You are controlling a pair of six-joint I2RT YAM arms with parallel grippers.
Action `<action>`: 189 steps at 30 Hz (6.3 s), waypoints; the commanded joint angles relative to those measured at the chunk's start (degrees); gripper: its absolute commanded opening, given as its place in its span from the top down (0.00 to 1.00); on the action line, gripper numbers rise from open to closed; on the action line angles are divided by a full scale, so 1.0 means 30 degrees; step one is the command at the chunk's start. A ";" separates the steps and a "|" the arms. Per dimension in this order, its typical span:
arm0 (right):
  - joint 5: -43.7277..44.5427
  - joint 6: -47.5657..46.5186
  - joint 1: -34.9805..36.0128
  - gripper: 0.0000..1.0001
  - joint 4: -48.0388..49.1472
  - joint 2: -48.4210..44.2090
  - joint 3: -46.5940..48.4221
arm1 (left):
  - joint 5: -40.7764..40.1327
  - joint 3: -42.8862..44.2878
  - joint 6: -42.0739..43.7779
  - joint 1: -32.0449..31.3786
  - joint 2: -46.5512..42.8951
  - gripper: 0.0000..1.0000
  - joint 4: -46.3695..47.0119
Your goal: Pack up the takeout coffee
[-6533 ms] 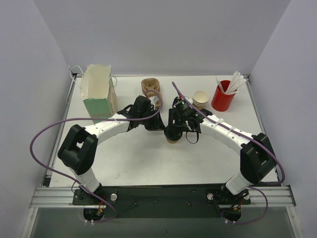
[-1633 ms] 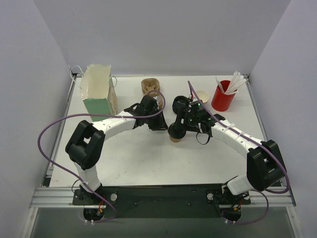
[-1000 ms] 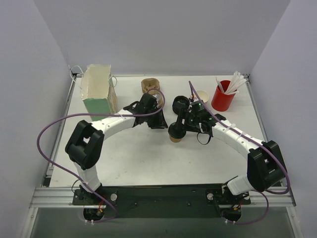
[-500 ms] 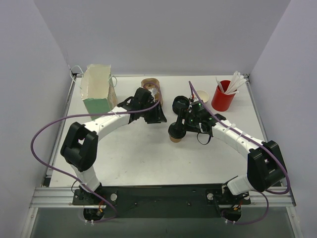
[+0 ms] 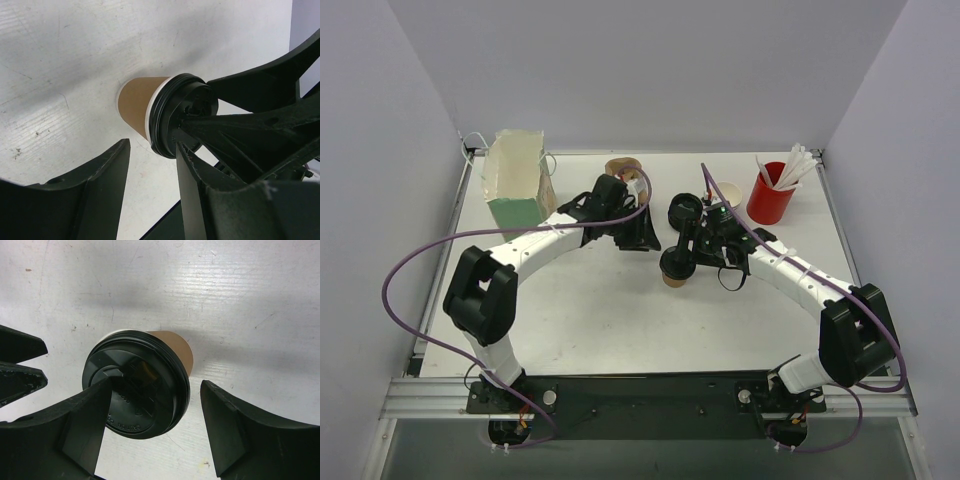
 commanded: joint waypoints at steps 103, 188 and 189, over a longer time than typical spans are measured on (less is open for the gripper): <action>0.0383 0.1018 -0.1002 0.41 0.1763 0.0698 0.0948 | -0.1209 0.1384 0.0848 -0.1149 0.1669 0.53 0.0610; 0.0677 0.2658 -0.1470 0.38 -0.1226 -0.1644 0.0275 | -0.6043 -0.1136 -0.3019 -0.3053 -0.0587 0.57 0.2280; 0.0618 0.2717 -0.1470 0.40 -0.1167 -0.1615 0.0100 | -0.6073 -0.1107 -0.3019 -0.3111 -0.0587 0.57 0.2280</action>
